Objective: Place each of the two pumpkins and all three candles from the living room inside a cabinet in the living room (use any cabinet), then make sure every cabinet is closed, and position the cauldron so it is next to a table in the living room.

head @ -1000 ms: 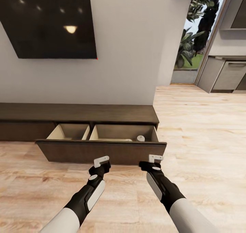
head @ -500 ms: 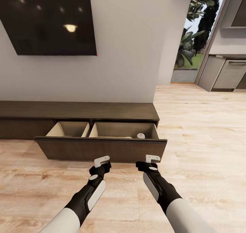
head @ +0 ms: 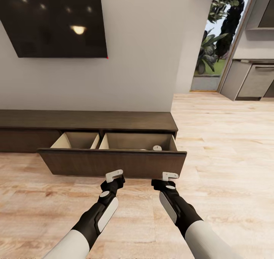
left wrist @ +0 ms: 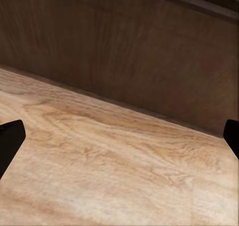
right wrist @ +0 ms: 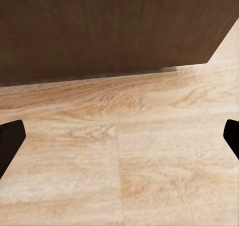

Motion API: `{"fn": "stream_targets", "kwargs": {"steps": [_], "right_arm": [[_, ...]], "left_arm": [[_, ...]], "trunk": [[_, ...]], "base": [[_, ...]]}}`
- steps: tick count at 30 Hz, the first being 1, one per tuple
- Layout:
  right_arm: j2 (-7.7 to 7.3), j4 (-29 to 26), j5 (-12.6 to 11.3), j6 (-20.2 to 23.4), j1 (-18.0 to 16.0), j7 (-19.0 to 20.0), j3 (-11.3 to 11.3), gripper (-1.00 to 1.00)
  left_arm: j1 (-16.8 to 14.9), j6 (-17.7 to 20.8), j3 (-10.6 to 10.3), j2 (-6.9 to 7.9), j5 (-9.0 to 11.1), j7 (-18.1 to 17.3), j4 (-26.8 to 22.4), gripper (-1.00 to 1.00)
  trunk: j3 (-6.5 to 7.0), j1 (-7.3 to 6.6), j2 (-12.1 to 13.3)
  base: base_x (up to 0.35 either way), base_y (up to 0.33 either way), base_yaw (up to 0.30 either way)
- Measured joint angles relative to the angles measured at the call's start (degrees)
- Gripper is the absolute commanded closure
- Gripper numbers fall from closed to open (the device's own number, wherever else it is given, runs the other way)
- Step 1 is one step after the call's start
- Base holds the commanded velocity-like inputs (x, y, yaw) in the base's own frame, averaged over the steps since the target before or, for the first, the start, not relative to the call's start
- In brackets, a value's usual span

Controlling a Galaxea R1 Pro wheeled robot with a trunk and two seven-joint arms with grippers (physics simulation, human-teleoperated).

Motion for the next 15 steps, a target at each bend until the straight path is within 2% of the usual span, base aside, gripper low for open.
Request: {"fn": "stream_targets", "kwargs": {"steps": [15], "right_arm": [[0.0,-0.09,0.04,0.0,0.0,0.0,0.0,-1.0]], "left_arm": [[0.0,0.2,-0.11,0.19,0.09,0.08,-2.09,-1.0]], "trunk": [[-2.69,3.3,-6.02]], "base": [[0.0,0.0,0.0]]}}
